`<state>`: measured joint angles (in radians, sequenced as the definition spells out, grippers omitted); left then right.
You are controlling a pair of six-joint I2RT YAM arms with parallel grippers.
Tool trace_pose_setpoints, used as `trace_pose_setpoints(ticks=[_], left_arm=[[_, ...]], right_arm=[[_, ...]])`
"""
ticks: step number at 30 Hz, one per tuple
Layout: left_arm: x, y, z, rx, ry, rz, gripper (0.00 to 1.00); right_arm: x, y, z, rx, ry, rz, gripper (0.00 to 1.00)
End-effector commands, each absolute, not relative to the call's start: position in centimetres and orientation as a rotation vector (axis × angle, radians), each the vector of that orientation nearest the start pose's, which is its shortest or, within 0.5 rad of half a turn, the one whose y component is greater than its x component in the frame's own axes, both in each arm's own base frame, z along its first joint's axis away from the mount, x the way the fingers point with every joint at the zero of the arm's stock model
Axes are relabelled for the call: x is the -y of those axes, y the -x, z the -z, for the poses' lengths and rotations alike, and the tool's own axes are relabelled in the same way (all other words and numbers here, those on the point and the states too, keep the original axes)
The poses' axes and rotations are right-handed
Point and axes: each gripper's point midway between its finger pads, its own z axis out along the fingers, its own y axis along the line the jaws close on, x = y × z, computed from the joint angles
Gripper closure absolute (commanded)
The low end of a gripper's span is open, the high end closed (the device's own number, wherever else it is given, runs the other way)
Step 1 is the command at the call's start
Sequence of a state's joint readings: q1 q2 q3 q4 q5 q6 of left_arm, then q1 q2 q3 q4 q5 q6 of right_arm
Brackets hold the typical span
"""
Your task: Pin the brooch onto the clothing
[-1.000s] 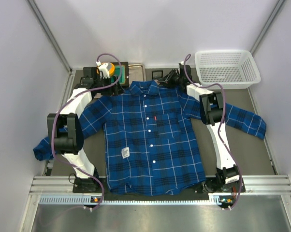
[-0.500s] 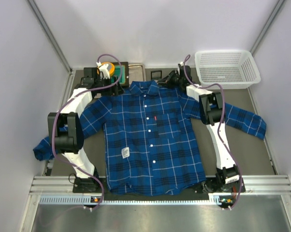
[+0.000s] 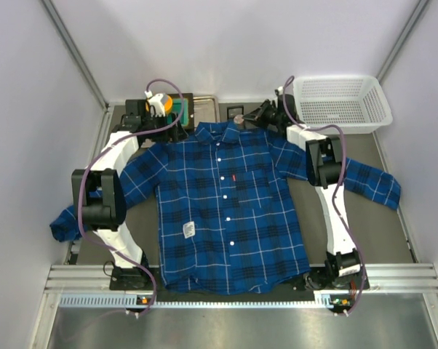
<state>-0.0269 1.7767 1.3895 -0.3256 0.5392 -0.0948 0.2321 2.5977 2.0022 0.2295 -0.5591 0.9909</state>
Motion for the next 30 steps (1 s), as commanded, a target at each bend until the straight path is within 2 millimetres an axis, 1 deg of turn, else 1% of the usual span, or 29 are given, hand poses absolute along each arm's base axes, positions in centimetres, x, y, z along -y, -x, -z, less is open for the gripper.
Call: trace_pose_setpoints(ticks=[1,2,3,5,6,7,8,9,10,11,12,13,14,15,16,17,18,19,20,21,22,23,24,25,26,27,28,29,30], left_arm=[[10.6,-47.7,-18.6,-2.158,-0.245,0.677,0.13],[10.6,-47.8,-18.7,-2.157,-0.245,0.677,0.13],[10.6,-47.9,-19.0,-2.153,-0.244,0.671,0.13],[10.6,-47.8,-19.7,-2.138,-0.253,0.671,0.12],[10.7,-47.8,-20.3,-2.125,-0.262,0.674,0.11],[10.6,-47.8,-20.5,-2.125,-0.251,0.672,0.11],[10.4,-47.8,-21.1,-2.115,-0.236,0.661,0.11],[10.3,-47.8,-21.4,-2.112,-0.222,0.649,0.11],[10.1,-47.8,-21.6,-2.112,-0.213,0.635,0.1],[9.9,-47.6,-22.3,-2.099,-0.217,0.63,0.1],[9.9,-47.3,-22.7,-2.091,-0.232,0.632,0.09],[10.2,-46.8,-23.1,-2.078,-0.273,0.661,0.09],[10.6,-46.2,-23.9,-2.06,-0.306,0.686,0.09],[11.1,-45.7,-24.3,-2.048,-0.33,0.722,0.1],[9.7,-45.6,-24.8,-2.04,-0.302,0.736,0.1],[10.2,-44.8,-25.6,-2.023,-0.323,0.802,0.1],[10.1,-44.5,-25.9,-2.016,-0.321,0.832,0.11],[10.2,-44.0,-26.6,-2.003,-0.325,0.852,0.12],[10.6,-43.5,-27.0,-1.99,-0.343,0.888,0.13],[10.9,-43.0,-26.8,-1.985,-0.349,0.908,0.13],[11.3,-42.2,-27.8,-1.959,-0.346,0.943,0.14],[12.0,-41.3,-28.2,-1.937,-0.361,1.003,0.16],[12.4,-40.9,-28.1,-1.901,-0.372,1.036,0.17],[12.8,-40.0,-29.0,-1.894,-0.317,1.101,0.18],[13.0,-39.8,-29.2,-1.879,-0.291,1.131,0.19],[13.4,-39.4,-29.0,-1.853,-0.281,1.167,0.19],[13.7,-38.9,-29.7,-1.846,-0.211,1.226,0.2],[13.9,-38.8,-29.8,-1.838,-0.176,1.252,0.2],[14.3,-38.5,-28.6,-1.856,-0.115,1.279,0.2]], right_arm=[[-25.9,-62.8,-16.9,-1.893,-0.228,-1.304,1.0],[-25.9,-62.6,-17.3,-1.889,-0.208,-1.305,1.0],[-26.0,-62.2,-18.8,-1.87,-0.176,-1.31,1.0],[-26.1,-61.6,-20.0,-1.852,-0.137,-1.318,1.0],[-26.4,-60.9,-21.4,-1.84,-0.094,-1.337,1.0],[-26.4,-60.5,-22.3,-1.831,-0.056,-1.334,1.0],[-26.4,-59.9,-22.2,-1.848,-0.046,-1.337,1.0],[-26.6,-59.1,-22.8,-1.847,-0.009,-1.35,1.0],[-26.6,-58.0,-25.1,-1.811,0.052,-1.339,1.0],[-26.6,-57.1,-24.5,-1.837,0.078,-1.335,1.0],[-26.8,-56.0,-25.2,-1.834,0.128,-1.331,1.0],[-26.6,-54.6,-26.5,-1.803,0.213,-1.285,1.0],[-26.9,-53.6,-27.4,-1.786,0.266,-1.265,1.0],[-27.0,-52.5,-27.7,-1.787,0.309,-1.249,1.0],[-26.9,-51.6,-27.0,-1.776,0.396,-1.185,1.0],[-27.3,-49.7,-29.6,-1.719,0.471,-1.146,1.0],[-27.2,-49.0,-29.8,-1.715,0.504,-1.102,1.0],[-27.1,-47.9,-29.2,-1.697,0.577,-1.043,1.0],[-27.1,-46.3,-31.3,-1.639,0.634,-1.007,1.0],[-27.6,-45.1,-31.9,-1.61,0.68,-0.965,1.0],[-27.5,-44.2,-30.5,-1.601,0.751,-0.9,1.0],[-27.6,-43.3,-30.8,-1.573,0.793,-0.866,1.0],[-27.9,-41.5,-32.7,-1.509,0.834,-0.806,1.0],[-27.7,-40.9,-31.2,-1.493,0.905,-0.712,1.0],[-27.9,-39.9,-31.6,-1.452,0.942,-0.66,1.0],[-27.2,-39.5,-33.0,-1.407,0.931,-0.561,1.0],[-27.9,-38.3,-31.7,-1.375,0.989,-0.488,1.0],[-27.6,-38.6,-32.7,-1.332,0.955,-0.396,1.0],[-27.6,-38.3,-32.8,-1.306,0.961,-0.35,1.0]])
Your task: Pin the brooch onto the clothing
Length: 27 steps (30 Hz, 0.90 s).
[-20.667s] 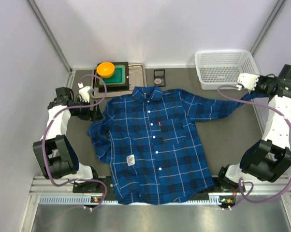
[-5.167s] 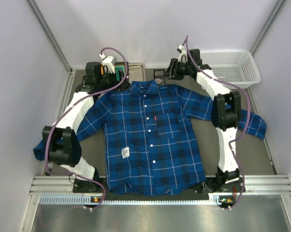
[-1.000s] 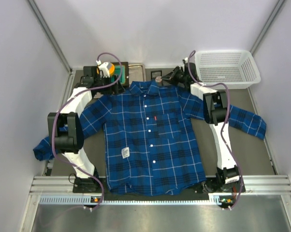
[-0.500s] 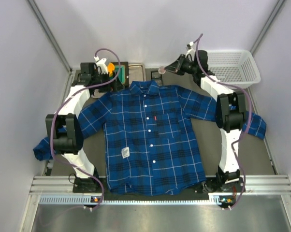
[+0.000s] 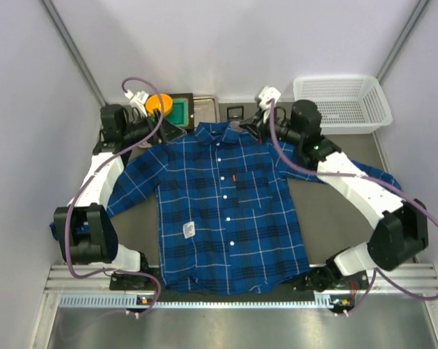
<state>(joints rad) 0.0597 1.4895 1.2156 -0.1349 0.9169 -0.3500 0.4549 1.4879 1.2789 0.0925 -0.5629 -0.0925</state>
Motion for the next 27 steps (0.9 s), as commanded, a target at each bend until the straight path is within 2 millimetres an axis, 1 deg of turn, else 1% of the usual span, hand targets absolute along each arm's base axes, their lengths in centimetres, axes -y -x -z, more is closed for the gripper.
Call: trace_pose_setpoints(ticks=[1,2,3,4,5,6,7,8,9,10,11,12,14,15,16,20,21,22,24,25,27], left_arm=[[14.6,-38.4,-29.9,-1.809,-0.073,1.309,0.2],[14.8,-38.3,-30.0,-1.797,-0.038,1.321,0.2],[15.2,-38.0,-29.2,-1.8,0.001,1.339,0.19],[15.2,-38.3,-29.9,-1.763,0.06,1.339,0.19],[15.0,-38.5,-29.9,-1.754,0.089,1.334,0.18],[16.6,-37.9,-29.5,-1.766,0.08,1.364,0.18],[17.0,-38.0,-29.6,-1.762,0.088,1.369,0.19],[17.3,-37.9,-29.6,-1.765,0.092,1.376,0.18],[18.0,-37.6,-29.3,-1.772,0.092,1.394,0.19],[18.3,-37.5,-29.4,-1.771,0.111,1.421,0.19],[18.6,-37.5,-29.4,-1.761,0.114,1.432,0.19],[19.1,-37.4,-29.0,-1.772,0.125,1.445,0.2],[19.5,-37.8,-28.6,-1.773,0.178,1.459,0.2],[19.9,-37.8,-28.7,-1.753,0.174,1.471,0.2],[20.2,-37.8,-28.6,-1.756,0.195,1.493,0.21],[21.5,-37.4,-28.8,-1.756,0.156,1.536,0.26],[21.8,-37.2,-28.8,-1.761,0.149,1.543,0.28],[22.0,-37.0,-28.9,-1.757,0.141,1.546,0.29],[22.0,-36.8,-28.9,-1.758,0.138,1.548,0.31],[22.1,-36.7,-29.1,-1.75,0.128,1.555,0.32],[22.4,-36.5,-28.8,-1.759,0.115,1.563,0.34]], right_arm=[[-28.3,-37.0,-32.6,-1.256,0.999,-0.303,1.0],[-28.5,-36.8,-33.4,-1.211,0.986,-0.258,1.0],[-28.4,-36.6,-33.6,-1.197,0.971,-0.205,1.0],[-28.4,-36.2,-32.8,-1.171,0.999,-0.158,1.0],[-29.4,-35.3,-32.7,-1.132,1.018,-0.146,1.0],[-29.3,-35.3,-33.8,-1.079,0.982,-0.095,1.0],[-29.4,-34.9,-32.7,-1.052,1.023,-0.043,1.0],[-30.2,-34.1,-32.6,-1.019,1.036,-0.029,1.0],[-30.3,-33.8,-33.3,-0.971,1.021,-0.005,1.0],[-30.6,-33.4,-32.5,-0.937,1.054,0.038,1.0],[-31.1,-32.9,-32.3,-0.913,1.062,0.049,1.0],[-31.1,-32.8,-32.8,-0.882,1.049,0.086,1.0],[-31.3,-32.6,-31.9,-0.875,1.061,0.113,1.0],[-32.0,-31.9,-31.8,-0.85,1.074,0.117,1.0],[-32.0,-31.6,-31.8,-0.831,1.068,0.123,1.0],[-32.9,-30.4,-31.5,-0.771,1.088,0.138,1.0],[-33.1,-30.5,-31.0,-0.759,1.106,0.161,1.0],[-33.4,-30.2,-30.8,-0.742,1.114,0.168,1.0],[-33.4,-30.1,-31.3,-0.698,1.1,0.212,1.0],[-33.5,-30.0,-30.6,-0.691,1.112,0.223,1.0],[-33.6,-29.9,-30.9,-0.662,1.104,0.252,1.0]])
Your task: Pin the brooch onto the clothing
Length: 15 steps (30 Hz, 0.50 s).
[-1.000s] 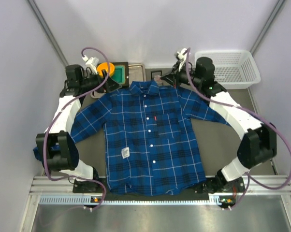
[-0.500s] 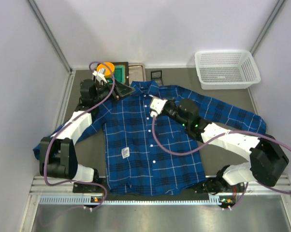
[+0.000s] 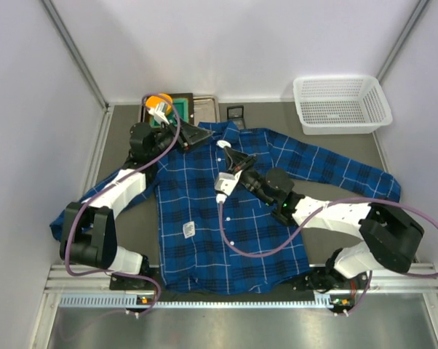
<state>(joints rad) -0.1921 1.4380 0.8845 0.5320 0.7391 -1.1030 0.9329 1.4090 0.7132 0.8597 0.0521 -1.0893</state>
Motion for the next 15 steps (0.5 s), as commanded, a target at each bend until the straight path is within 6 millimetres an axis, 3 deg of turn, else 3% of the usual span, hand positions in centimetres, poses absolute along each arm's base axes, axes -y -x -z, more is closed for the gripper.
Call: trace_pose_setpoints(ticks=[1,15], left_arm=[[22.4,-36.4,-28.7,-1.763,0.11,1.558,0.35],[23.7,-35.5,-28.3,-1.795,0.053,1.569,0.39]], right_arm=[[-33.7,-30.0,-30.6,-0.665,1.108,0.257,1.0],[-34.6,-30.3,-29.9,-0.596,1.123,0.354,1.0]])
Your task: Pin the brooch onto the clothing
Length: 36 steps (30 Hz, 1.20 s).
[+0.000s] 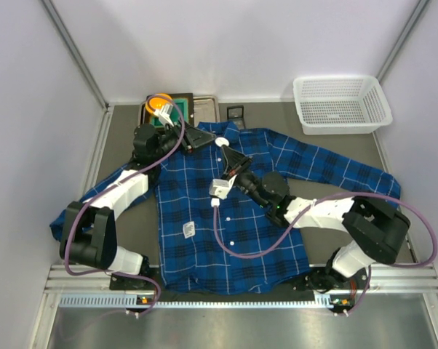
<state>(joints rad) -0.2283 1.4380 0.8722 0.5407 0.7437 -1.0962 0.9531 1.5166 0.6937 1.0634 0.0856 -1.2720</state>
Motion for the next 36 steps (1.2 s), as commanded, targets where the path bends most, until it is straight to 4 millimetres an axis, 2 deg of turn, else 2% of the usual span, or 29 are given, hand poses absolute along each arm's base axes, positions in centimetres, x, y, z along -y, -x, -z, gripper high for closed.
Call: trace_pose_setpoints(ticks=[1,21,32,33,36], left_arm=[[23.7,-35.4,-28.4,-1.79,0.047,1.571,0.4],[24.3,-35.0,-28.3,-1.8,0.004,1.584,0.55],[24.2,-35.1,-28.1,-1.81,0.014,1.572,0.62],[24.2,-35.1,-28.1,-1.81,0.015,1.573,0.64],[24.3,-35.0,-28.3,-1.794,-0.002,1.583,0.81]], right_arm=[[-34.6,-30.3,-30.0,-0.595,1.122,0.358,1.0],[-35.8,-31.0,-29.8,-0.589,1.099,0.439,1.0],[-35.7,-31.3,-30.1,-0.581,1.071,0.473,1.0],[-35.7,-31.3,-30.0,-0.583,1.073,0.47,1.0],[-35.8,-31.3,-30.0,-0.591,1.069,0.463,1.0]])
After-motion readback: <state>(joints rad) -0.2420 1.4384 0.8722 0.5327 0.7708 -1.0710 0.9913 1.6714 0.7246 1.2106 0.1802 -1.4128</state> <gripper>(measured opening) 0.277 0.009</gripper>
